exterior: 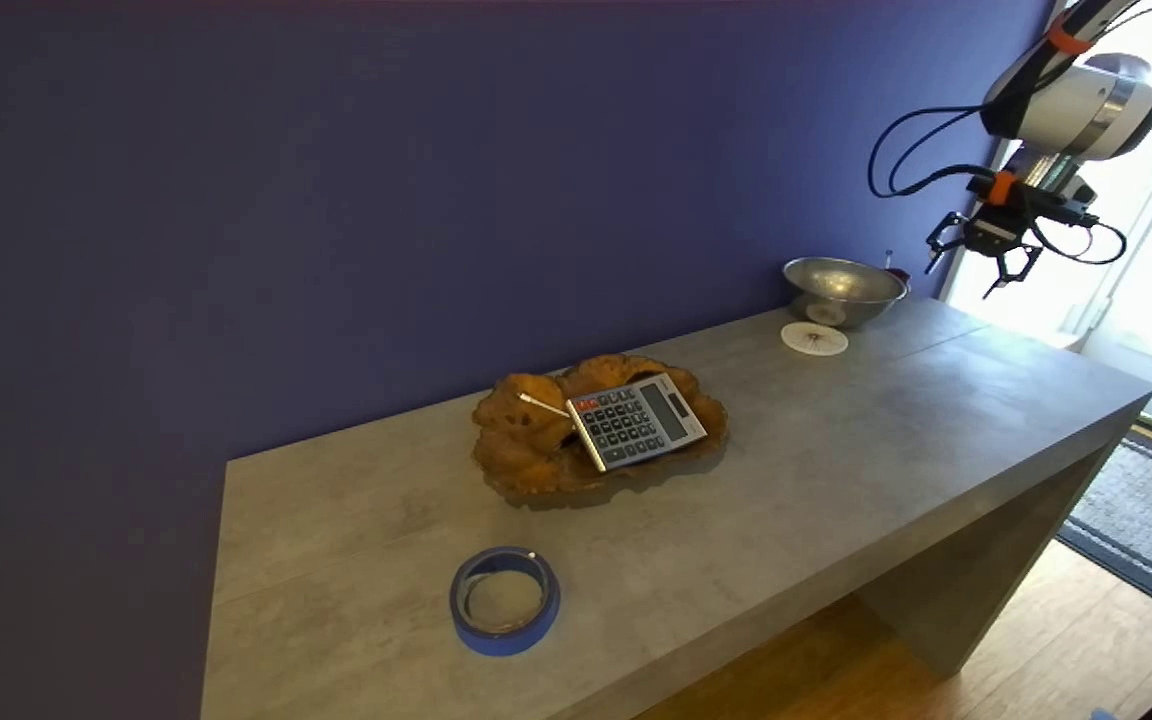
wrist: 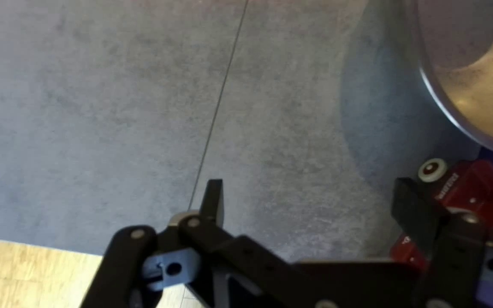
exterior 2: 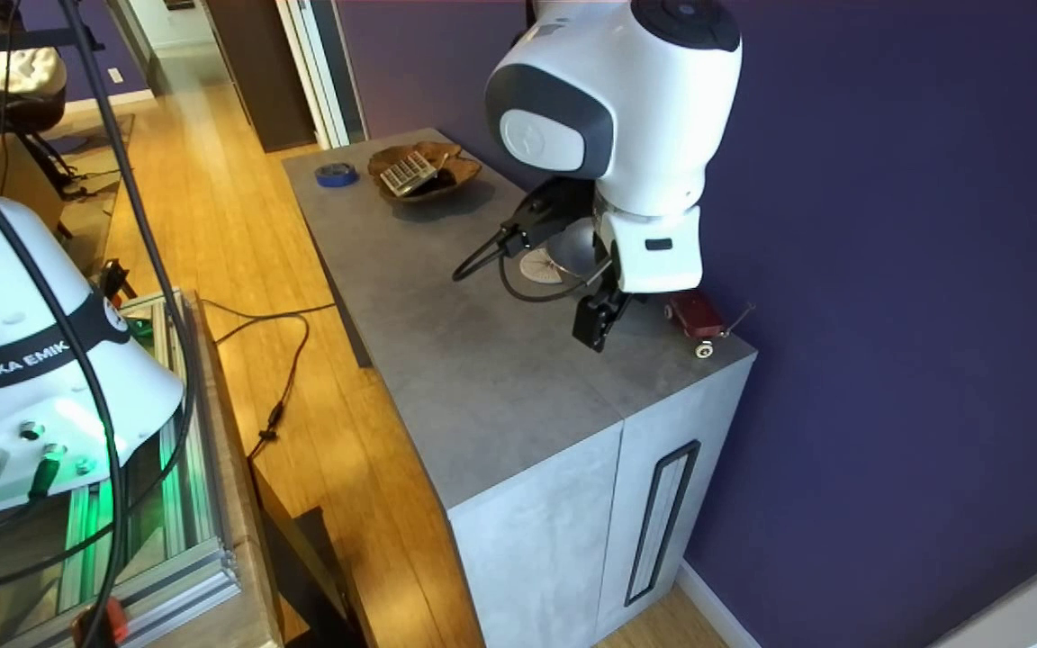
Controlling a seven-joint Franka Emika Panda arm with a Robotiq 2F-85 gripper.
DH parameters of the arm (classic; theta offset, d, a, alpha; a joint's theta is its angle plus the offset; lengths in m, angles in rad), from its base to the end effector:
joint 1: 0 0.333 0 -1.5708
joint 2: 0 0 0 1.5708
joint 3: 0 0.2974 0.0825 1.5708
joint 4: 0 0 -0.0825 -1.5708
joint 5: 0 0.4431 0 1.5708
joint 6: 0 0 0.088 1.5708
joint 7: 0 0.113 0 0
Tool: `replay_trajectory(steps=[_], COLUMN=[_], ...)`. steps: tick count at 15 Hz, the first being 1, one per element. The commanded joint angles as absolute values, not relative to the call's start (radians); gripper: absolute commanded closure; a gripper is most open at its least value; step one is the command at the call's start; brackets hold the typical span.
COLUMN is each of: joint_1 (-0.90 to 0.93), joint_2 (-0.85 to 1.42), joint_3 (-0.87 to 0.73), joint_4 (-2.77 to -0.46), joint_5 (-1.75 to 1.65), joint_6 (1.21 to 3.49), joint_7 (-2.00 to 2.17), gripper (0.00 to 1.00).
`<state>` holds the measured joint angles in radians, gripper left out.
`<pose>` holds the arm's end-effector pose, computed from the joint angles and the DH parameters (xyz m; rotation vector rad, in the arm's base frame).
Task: Put the red wagon in the silver bowl
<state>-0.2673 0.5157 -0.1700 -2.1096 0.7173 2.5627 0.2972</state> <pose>0.5273 -0.2632 0.0918 -2.2442 1.7576 0.0153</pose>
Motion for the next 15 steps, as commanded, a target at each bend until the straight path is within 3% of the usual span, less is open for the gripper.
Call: replay_trajectory(steps=[1, 7, 8, 11, 15], joint_1=[-0.293, -0.265, -0.259, -0.251, -0.247], joint_2=[0.567, 0.608, 0.622, 0.656, 0.703], joint_3=[-0.111, -0.12, -0.126, -0.132, -0.134], joint_4=[-2.046, -1.961, -1.945, -1.907, -1.857], joint_5=[0.825, 0.85, 0.84, 0.829, 0.829], joint_6=[2.629, 2.691, 2.689, 2.683, 2.684], joint_7=[0.262, 0.311, 0.325, 0.354, 0.38], gripper=[0.0, 0.15, 0.3, 0.46, 0.56])
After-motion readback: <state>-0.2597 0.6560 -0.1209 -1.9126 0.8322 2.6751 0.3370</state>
